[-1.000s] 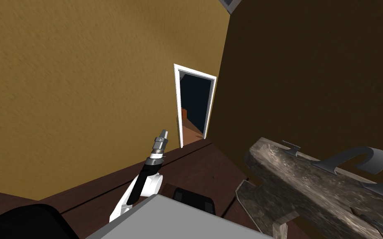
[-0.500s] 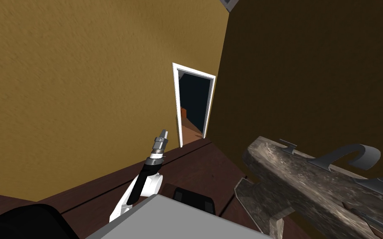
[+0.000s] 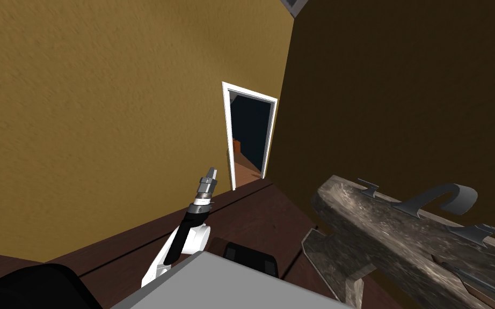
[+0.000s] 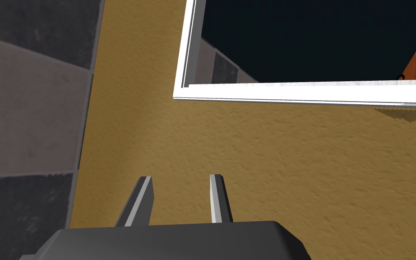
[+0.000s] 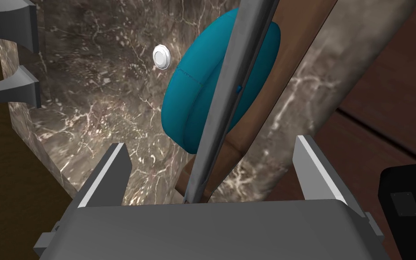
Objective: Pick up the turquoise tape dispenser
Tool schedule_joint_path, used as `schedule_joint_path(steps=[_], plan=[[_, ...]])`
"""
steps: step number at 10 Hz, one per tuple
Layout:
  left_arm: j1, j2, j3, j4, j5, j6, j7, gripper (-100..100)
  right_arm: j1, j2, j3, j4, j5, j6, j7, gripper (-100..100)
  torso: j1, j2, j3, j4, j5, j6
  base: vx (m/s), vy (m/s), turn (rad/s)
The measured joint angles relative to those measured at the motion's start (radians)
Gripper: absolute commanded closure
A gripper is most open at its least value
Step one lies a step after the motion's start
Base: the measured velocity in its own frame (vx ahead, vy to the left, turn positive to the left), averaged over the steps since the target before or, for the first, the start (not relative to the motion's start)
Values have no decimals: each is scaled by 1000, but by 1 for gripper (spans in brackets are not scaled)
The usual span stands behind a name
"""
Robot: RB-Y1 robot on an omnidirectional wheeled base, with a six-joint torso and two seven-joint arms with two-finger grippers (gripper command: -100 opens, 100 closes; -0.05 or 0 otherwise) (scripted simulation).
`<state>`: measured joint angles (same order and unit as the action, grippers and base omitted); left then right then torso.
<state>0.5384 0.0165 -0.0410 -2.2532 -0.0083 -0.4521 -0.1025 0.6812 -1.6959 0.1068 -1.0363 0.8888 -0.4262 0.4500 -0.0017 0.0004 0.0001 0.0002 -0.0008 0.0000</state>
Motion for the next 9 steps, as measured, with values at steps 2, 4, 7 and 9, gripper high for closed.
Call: schedule_joint_path(steps=[2, 4, 7, 9], plan=[[0, 0, 0, 0, 0, 0, 0, 0, -41, -2, 36, 3, 9, 1, -12, -100, 0, 0, 0, 0, 0, 0, -11, -7, -10], [0, 0, 0, 0, 0, 0, 0, 0, -104, -6, 93, 7, 29, 2, -34, -100, 0, 0, 0, 0, 0, 0, -17, -13, -21], [0, 0, 0, 0, 0, 0, 0, 0, -175, -22, 171, -5, 48, 18, -73, -100, 0, 1, 0, 0, 0, 0, -18, -14, -16], [0, 0, 0, 0, 0, 0, 0, 0, -228, -30, 225, -7, 61, 24, -96, -100, 0, 1, 0, 0, 0, 0, -18, -15, -18]])
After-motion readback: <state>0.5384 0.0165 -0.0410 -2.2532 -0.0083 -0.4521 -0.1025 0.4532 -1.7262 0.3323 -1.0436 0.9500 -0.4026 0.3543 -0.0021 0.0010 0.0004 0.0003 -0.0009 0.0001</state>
